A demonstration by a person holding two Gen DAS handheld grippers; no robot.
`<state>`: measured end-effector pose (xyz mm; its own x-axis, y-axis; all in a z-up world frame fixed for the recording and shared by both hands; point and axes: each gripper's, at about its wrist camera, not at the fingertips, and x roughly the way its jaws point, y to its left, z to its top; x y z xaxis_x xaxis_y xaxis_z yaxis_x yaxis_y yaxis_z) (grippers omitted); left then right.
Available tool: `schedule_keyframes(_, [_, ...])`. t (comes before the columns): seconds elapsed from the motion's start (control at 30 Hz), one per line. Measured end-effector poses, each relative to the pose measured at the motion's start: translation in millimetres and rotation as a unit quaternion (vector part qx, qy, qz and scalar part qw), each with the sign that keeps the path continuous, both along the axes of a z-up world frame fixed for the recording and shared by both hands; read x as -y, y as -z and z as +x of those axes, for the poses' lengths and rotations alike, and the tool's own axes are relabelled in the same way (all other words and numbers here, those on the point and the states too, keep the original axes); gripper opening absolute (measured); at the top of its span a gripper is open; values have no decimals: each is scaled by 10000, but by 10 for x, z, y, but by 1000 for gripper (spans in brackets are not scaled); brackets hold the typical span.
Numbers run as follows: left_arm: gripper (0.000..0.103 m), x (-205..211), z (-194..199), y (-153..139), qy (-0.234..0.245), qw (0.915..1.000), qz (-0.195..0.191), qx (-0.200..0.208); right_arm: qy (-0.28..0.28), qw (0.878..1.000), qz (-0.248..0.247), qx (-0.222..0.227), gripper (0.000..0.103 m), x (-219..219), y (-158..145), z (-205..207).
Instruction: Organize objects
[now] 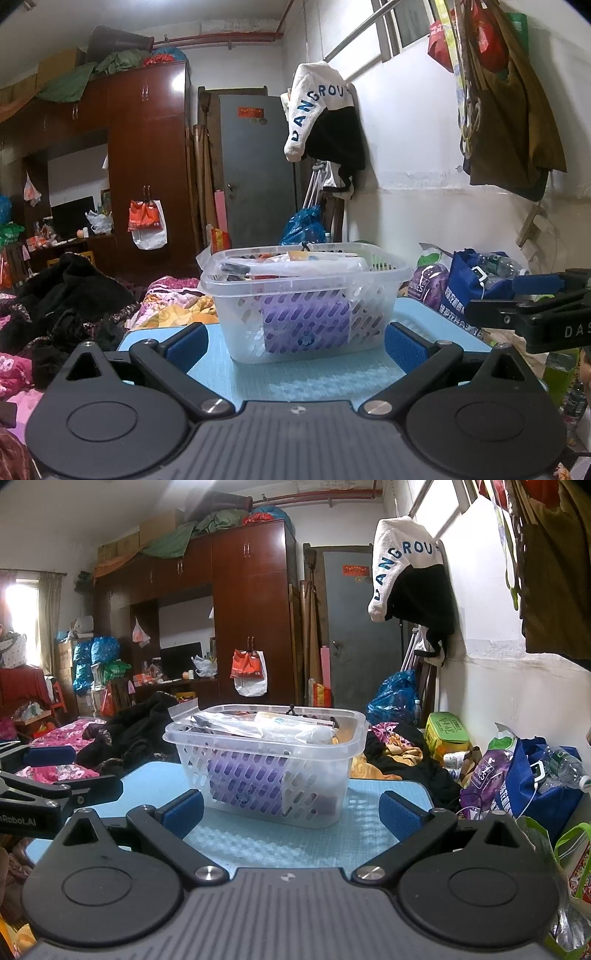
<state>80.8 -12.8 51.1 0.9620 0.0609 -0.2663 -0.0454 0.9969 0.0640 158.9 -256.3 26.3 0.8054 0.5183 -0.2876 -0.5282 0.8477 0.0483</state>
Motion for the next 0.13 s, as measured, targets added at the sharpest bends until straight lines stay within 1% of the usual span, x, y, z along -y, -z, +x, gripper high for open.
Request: schedule_keyframes(0.13, [102,21,3,-2,-57,10000,56,43,0,10000,1,-2,103,1,-1,1])
